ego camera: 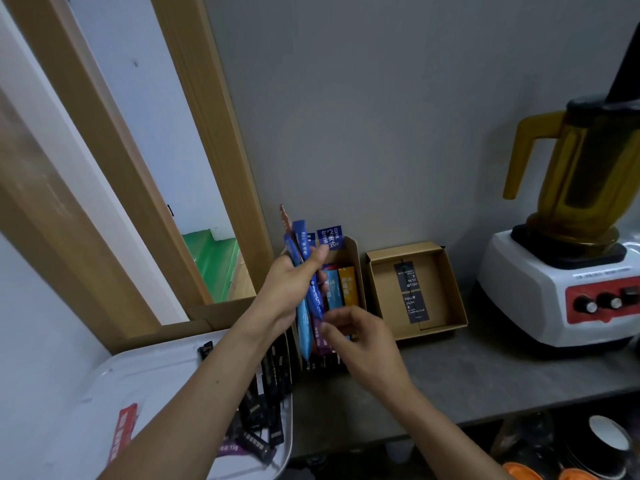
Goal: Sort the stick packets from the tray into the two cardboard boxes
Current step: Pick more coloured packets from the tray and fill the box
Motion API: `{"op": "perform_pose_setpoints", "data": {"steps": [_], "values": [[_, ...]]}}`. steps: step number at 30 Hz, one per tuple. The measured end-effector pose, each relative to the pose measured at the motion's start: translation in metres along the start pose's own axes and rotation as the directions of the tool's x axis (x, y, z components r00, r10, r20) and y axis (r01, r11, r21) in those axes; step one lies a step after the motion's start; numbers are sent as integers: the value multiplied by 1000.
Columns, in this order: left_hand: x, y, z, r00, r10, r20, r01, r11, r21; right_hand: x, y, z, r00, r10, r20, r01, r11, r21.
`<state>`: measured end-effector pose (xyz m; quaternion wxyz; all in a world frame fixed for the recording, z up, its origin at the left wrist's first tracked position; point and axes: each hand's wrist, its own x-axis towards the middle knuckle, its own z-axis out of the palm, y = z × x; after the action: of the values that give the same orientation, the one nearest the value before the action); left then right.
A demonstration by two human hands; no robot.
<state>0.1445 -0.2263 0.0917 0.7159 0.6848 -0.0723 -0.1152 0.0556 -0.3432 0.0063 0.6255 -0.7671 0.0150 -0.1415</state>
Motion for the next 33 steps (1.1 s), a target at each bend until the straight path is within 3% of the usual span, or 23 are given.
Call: {"op": "perform_pose_setpoints", "data": {"steps": [2,4,10,14,19,23,27,33], "values": [[-6,-4,-2,1000,8,-9,-9,994,-113,-1,-5,-2,991,77,113,-98,977,189],[-11,-6,-3,1000,22,-9,-23,993,-117,-3,-8,-1,983,99,152,-137,955,262],[-18,-6,-2,998,41,54,-39,999,-37,-4,-11,6,994,66,83,-88,953,291],[-16,0,-1,998,62,-20,-62,998,-9,-5,-9,6,999,37,32,-45,949,313],[-11,21,-5,961,214,-176,-202,976,83,-9,-5,5,999,34,17,-38,920,391],[-14,37,-21,918,351,-182,-298,917,267,-15,1,2,998,39,-58,-12,917,398],[-18,39,-23,973,224,-54,-187,905,381,-16,5,-1,995,44,-89,-14,949,316],[-12,26,-13,987,152,-55,-137,967,216,-14,4,1,995,12,-99,18,953,302]]}}
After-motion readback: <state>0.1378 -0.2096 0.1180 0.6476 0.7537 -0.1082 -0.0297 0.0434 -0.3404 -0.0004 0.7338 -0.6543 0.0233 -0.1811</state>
